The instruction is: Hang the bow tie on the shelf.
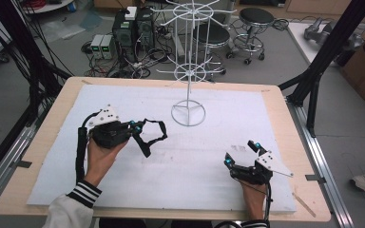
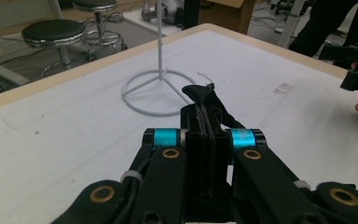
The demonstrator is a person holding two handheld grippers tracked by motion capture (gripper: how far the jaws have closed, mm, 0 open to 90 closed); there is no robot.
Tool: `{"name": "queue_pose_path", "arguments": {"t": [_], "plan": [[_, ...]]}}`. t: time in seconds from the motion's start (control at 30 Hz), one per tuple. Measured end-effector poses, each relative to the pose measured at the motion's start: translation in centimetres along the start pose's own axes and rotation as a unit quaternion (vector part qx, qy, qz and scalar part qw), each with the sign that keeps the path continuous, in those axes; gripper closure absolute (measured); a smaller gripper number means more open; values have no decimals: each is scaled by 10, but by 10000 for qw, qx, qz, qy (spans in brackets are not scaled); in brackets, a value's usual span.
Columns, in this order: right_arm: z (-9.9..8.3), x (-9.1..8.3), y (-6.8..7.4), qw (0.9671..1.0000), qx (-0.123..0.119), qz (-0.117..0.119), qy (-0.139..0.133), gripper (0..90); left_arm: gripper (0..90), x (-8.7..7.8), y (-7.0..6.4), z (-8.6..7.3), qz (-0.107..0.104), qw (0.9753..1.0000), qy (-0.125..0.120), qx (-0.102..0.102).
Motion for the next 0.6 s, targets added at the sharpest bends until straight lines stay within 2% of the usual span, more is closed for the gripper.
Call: {"name": "queue_pose_path", "arguments": {"t": [0.1, 0.23, 0.6], "plan": [[0, 0, 0, 10000, -4, -2, -1, 7, 883, 0, -2, 6, -9, 10000, -55, 26], [0, 0, 0, 10000, -3, 1, -1, 6, 883, 2, -7, 22, -54, 9998, -123, 114], [0, 0, 0, 10000, -24, 11, -14, 7, 883, 10, -15, 49, -105, 9993, -159, 318]]}}
Point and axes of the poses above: each handheld gripper's, and its own axes: x roughly forward along the jaws, z roughly out of its top, y roughly to its left, the point moved 5 cm from there along x, roughly forward along the jaws, and after that the axes turned 4 degrees about -x, right-handed, at the moved point
